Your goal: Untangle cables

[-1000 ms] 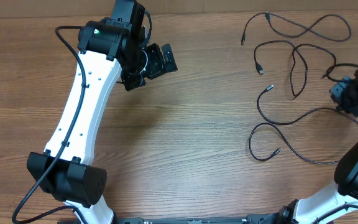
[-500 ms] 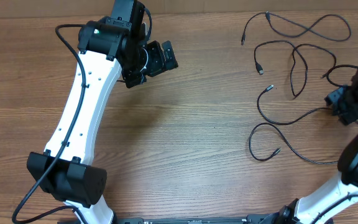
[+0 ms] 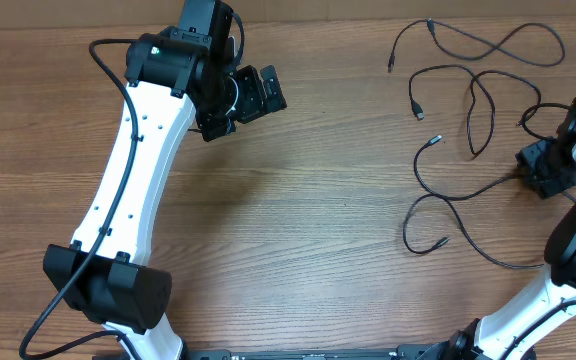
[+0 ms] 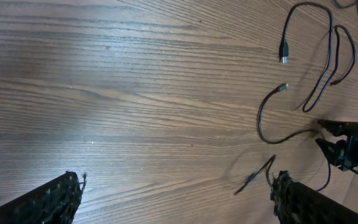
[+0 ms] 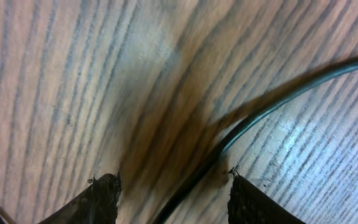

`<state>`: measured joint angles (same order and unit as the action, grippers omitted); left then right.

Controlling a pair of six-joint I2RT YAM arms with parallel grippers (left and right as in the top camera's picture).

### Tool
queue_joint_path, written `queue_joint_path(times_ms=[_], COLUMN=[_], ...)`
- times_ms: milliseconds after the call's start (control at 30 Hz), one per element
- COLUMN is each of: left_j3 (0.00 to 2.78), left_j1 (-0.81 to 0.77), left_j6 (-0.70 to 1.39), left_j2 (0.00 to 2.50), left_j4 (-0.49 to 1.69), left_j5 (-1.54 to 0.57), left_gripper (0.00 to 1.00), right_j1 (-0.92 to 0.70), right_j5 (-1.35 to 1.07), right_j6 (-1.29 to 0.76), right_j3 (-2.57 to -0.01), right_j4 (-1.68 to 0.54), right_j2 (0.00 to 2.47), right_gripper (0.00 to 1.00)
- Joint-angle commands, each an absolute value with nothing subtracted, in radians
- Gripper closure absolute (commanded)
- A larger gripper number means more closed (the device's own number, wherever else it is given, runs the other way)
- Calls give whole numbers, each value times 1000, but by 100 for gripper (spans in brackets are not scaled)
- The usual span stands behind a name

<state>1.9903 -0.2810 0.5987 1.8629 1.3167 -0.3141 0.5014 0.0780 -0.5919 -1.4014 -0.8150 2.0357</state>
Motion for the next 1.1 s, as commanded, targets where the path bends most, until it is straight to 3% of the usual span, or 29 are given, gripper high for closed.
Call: queue_joint_path(times_ms=[0, 267, 600, 833, 1067], left_j3=[2011, 2011, 2011, 2011, 2011], left_j1=[-274, -274, -274, -274, -274], left_j6=[583, 583, 583, 583, 583], left_j2=[1865, 1865, 1865, 1865, 1865], left_j4=[1316, 1316, 1316, 1316, 1316], left_j5=[-304, -304, -304, -305, -305], left_gripper=[0, 0, 0, 0, 0], right_j1=[501, 501, 501, 501, 501], right_j5=[72, 73, 73, 73, 69], right_j6=[-601, -602, -602, -601, -547], right_j3=[-1401, -1401, -1401, -1401, -1402], right_j4=[-801, -795, -790, -756, -702], right_j2=[2033, 2034, 2074, 2078, 2078], right_gripper=[43, 53, 58, 76, 80])
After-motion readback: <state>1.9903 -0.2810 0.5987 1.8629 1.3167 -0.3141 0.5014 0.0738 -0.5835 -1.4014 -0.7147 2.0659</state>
